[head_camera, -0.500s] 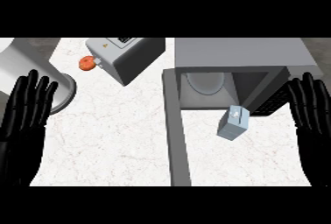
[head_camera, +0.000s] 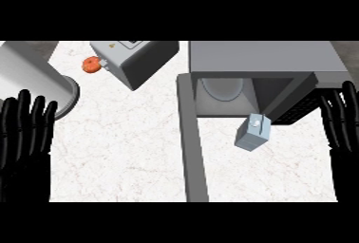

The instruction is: Pick up the milk, place it into the microwave and close the microwave

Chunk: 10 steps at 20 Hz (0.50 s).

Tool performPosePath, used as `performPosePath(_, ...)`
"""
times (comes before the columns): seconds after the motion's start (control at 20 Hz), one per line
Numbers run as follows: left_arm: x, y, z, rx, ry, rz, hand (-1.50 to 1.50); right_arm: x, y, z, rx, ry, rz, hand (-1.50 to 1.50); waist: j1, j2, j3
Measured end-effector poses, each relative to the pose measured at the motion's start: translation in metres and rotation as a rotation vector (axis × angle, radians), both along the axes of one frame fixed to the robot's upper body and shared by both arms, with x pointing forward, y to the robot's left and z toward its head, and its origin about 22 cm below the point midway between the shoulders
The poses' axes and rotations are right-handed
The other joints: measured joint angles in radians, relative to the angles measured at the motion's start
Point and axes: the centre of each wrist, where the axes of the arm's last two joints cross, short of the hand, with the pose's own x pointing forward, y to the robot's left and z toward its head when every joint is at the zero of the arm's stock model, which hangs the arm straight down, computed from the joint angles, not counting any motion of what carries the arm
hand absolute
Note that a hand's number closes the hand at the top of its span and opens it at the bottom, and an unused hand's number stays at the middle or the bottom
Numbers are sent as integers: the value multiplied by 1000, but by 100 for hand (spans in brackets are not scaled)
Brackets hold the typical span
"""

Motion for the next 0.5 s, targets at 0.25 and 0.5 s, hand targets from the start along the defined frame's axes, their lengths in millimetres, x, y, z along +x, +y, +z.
performPosePath(0.25,-26,5,-7,-63,30,34,-150,-21,15,5,-3,16,14,-150,2,1,-1)
performPosePath(0.5,-62,11,-13,-84,40,39,-150,-33,17,-2,-20,33,-6,-150,5,1,-2)
